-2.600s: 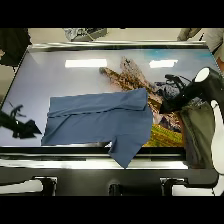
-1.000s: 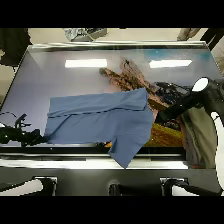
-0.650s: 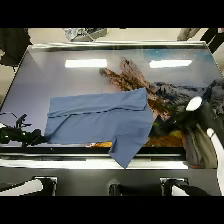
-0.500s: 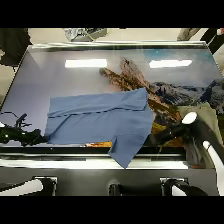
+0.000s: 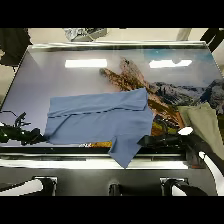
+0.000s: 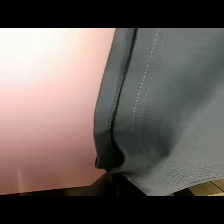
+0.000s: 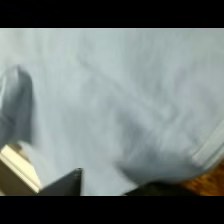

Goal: Fold the shirts.

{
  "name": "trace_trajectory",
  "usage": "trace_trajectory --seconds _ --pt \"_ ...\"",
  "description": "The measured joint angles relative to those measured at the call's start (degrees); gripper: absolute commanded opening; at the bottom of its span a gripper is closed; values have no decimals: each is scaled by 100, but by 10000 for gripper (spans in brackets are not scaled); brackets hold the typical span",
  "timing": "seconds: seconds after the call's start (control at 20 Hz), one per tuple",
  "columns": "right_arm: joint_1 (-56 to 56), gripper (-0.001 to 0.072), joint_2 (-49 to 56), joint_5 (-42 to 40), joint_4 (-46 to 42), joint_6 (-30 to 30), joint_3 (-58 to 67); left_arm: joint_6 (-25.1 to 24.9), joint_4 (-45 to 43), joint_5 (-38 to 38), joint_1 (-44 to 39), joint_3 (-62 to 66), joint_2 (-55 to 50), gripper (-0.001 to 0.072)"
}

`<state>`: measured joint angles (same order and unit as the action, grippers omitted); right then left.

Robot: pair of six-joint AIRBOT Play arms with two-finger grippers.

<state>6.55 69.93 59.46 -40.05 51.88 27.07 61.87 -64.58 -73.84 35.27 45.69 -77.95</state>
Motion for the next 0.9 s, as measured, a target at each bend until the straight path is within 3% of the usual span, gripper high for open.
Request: trace_trajectory --seconds 0.05,0.45,0.65,0.9 --pt "0 38 59 -90 11 -2 -17 -13 7 -4 0 0 0 30" --pt "-15 37 -94 343 -170 -393 745 -138 142 -85 -15 385 267 25" --pt "-13 36 -72 643 -638 15 2334 190 197 -92 -267 1141 468 24" --pt "-13 37 1349 511 -905 404 4656 802 243 361 -935 2531 -306 25"
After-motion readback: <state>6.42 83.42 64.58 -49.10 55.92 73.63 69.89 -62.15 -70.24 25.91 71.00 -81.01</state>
